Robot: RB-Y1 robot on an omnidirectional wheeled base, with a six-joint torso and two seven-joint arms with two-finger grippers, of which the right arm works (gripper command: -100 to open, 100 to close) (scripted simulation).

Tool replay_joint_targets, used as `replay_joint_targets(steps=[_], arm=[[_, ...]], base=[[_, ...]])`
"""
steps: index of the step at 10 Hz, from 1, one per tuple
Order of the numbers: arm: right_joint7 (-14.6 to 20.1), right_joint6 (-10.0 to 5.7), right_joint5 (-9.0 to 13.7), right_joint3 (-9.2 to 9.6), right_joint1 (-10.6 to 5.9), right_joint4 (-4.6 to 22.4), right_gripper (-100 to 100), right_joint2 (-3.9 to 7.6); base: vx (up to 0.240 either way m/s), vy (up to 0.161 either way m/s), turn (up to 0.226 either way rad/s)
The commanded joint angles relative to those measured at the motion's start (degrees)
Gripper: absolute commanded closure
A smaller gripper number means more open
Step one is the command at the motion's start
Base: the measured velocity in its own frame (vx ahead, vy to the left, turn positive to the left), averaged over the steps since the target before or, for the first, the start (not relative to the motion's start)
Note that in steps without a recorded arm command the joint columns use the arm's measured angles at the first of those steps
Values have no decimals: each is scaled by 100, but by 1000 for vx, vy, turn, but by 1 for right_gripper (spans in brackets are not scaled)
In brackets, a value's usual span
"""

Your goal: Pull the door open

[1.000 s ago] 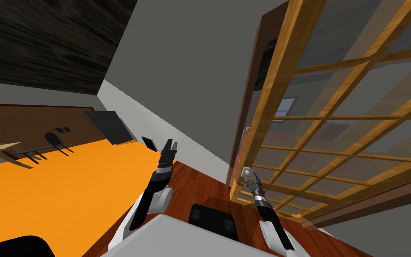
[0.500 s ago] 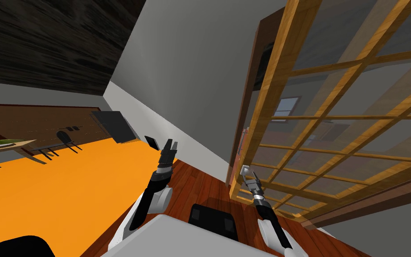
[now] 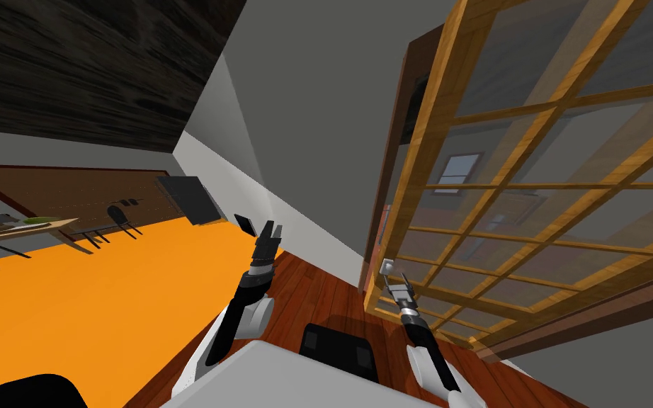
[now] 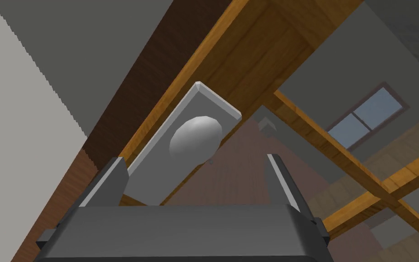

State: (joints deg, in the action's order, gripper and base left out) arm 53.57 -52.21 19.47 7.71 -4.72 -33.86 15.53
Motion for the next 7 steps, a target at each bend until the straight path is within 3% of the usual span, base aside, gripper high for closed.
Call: replay_joint_targets(steps=[1,7], arm=[[286,28,106,47,1,-33,-100,-17],[1027,78,371,166,-14,-78,-100,-58]], base=[[-57,-26,38],[-56,-21,35]])
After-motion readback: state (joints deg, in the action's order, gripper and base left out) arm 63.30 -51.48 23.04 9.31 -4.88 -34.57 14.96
